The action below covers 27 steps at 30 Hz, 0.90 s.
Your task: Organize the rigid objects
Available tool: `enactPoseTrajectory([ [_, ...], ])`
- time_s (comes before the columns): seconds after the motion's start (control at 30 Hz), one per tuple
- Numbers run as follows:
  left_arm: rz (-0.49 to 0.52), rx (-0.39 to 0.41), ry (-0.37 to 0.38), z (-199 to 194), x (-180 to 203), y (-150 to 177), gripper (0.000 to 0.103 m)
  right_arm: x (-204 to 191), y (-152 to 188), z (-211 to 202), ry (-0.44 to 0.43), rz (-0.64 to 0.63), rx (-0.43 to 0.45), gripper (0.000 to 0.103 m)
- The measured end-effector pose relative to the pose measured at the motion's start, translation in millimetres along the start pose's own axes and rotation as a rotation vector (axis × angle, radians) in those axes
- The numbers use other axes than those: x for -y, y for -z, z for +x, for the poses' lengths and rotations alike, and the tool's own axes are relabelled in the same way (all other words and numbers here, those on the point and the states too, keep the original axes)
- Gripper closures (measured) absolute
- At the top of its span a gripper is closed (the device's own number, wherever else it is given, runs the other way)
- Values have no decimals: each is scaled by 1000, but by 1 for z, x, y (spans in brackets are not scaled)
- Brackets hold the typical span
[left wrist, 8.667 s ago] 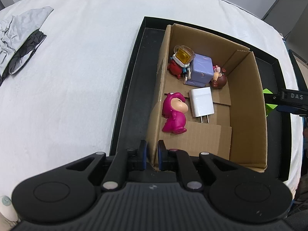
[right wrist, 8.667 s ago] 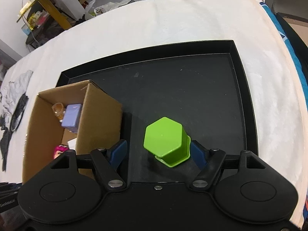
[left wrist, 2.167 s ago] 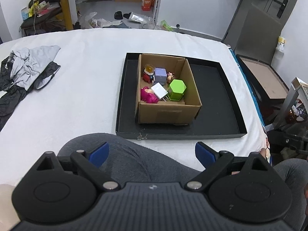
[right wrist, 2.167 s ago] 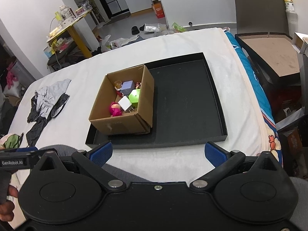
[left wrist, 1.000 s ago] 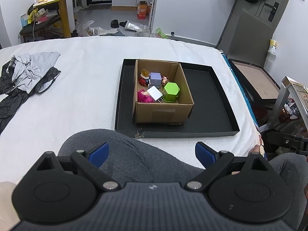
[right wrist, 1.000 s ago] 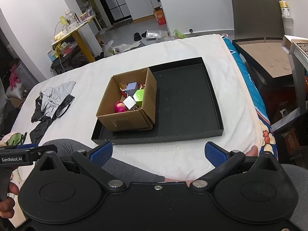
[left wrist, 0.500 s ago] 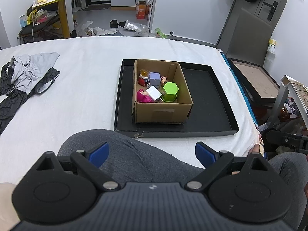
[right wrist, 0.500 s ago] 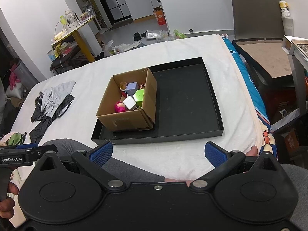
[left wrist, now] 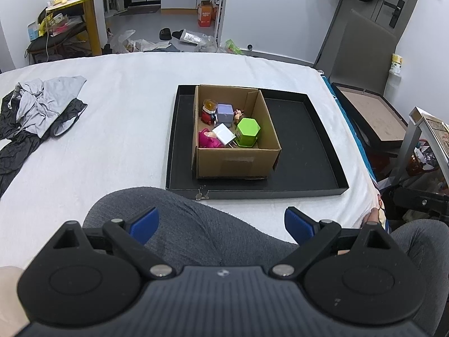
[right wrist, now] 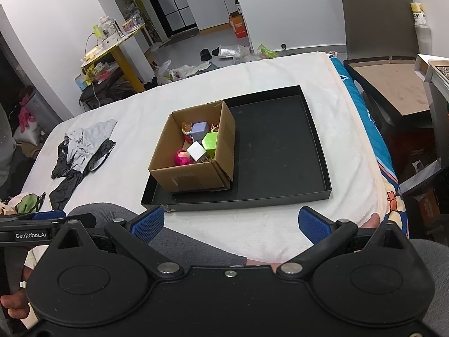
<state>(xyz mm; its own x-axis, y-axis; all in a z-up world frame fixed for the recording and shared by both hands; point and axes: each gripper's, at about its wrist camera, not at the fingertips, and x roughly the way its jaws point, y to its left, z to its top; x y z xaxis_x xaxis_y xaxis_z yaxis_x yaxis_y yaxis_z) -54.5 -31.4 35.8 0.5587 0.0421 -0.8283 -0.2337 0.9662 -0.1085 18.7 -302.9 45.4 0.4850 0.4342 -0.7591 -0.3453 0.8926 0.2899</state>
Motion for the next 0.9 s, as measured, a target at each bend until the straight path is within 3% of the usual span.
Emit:
enactPoseTrajectory([
  [0.9,9,9,9,-1,1,2,8,0,1,1,9,1,-6,0],
])
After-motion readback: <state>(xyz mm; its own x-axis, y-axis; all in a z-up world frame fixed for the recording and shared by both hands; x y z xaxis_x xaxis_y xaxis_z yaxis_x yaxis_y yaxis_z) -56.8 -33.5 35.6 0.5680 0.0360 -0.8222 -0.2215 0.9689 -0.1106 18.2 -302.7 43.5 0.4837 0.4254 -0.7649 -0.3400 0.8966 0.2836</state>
